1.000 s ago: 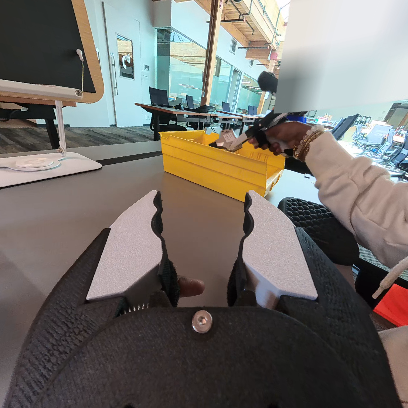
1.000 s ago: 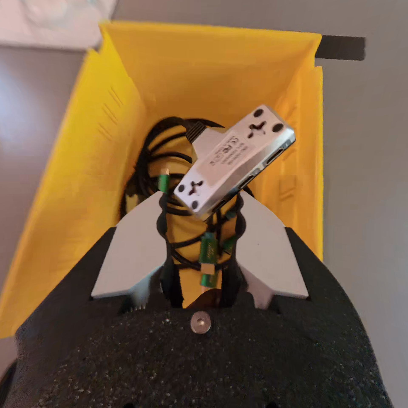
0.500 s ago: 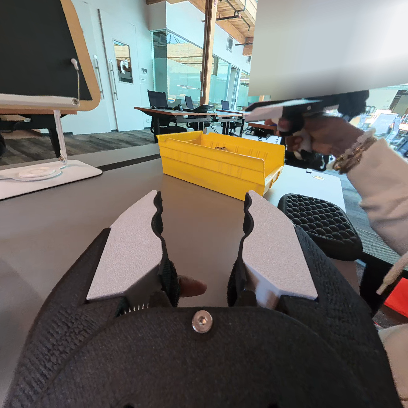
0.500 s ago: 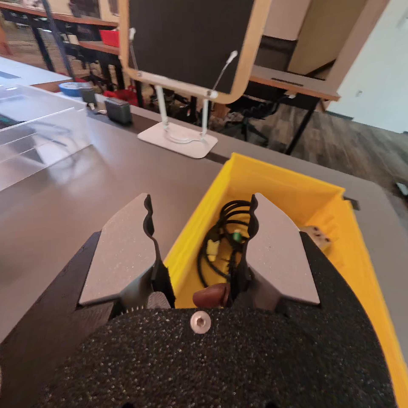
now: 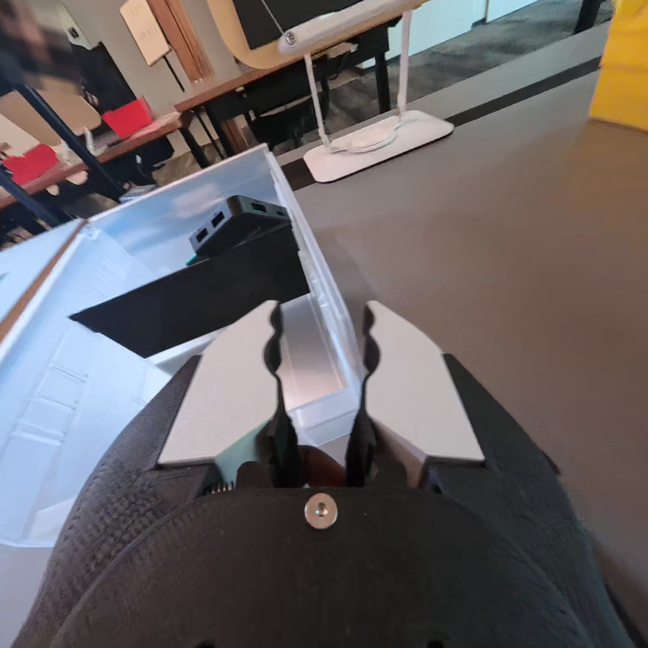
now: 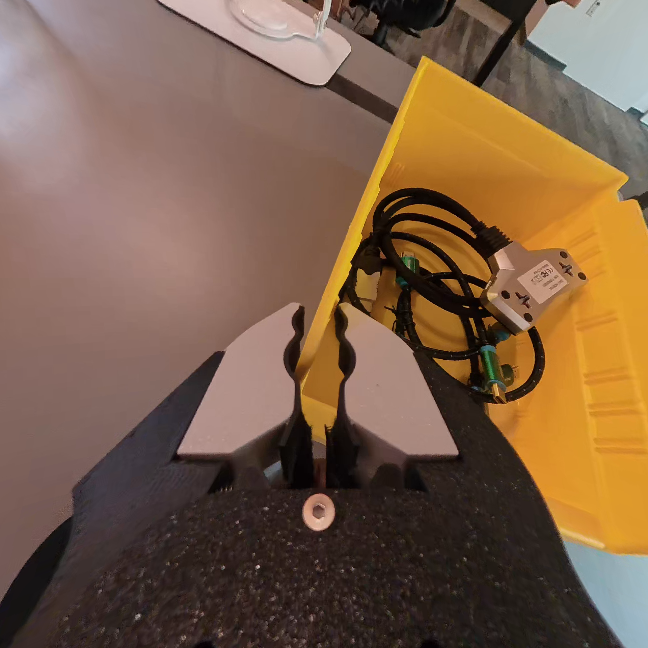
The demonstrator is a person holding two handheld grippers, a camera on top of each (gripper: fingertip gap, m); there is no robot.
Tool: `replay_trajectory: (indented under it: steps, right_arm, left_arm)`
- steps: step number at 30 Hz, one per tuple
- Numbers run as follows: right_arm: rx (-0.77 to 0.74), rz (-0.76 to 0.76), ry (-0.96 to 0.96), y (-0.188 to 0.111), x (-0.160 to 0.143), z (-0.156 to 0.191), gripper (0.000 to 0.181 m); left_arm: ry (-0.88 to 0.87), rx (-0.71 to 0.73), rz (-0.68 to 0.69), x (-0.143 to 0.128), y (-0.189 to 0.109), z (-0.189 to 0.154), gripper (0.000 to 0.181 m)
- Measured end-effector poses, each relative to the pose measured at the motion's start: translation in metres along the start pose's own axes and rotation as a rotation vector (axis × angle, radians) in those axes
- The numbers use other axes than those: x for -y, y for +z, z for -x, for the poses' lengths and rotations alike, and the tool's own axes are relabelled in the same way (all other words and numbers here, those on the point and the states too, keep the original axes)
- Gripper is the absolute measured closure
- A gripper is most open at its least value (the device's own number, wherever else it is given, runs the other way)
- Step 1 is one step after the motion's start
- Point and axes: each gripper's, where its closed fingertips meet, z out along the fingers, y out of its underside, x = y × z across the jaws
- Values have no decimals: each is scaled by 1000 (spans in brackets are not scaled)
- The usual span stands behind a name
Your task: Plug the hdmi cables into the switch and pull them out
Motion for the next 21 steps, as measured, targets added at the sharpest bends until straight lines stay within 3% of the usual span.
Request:
replay_trajectory:
  steps: [4, 7, 9, 12, 15, 17, 21]
  right_arm:
    - [22, -26, 54, 0, 0, 0, 163]
    - [29, -61, 55, -3, 5, -2, 158]
    - [2, -190, 20, -14, 26, -5, 142]
    - [7, -440, -56, -38, 67, 3, 141]
    - [162, -595, -103, -50, 88, 34, 148]
    - [314, -665, -55, -53, 94, 59, 150]
    - [567, -797, 152, -54, 97, 96, 155]
  left_arm:
    - [1, -21, 0, -4, -2, 0, 166]
    - [40, -120, -75, 12, -12, -11, 147]
    - [89, -179, -168, 35, -22, -7, 141]
    - [198, -292, -238, 63, -28, 16, 140]
    - [470, -415, -175, 62, -13, 34, 135]
    - [637, -406, -99, 53, 12, 51, 134]
    - [750, -488, 4, 42, 53, 59, 133]
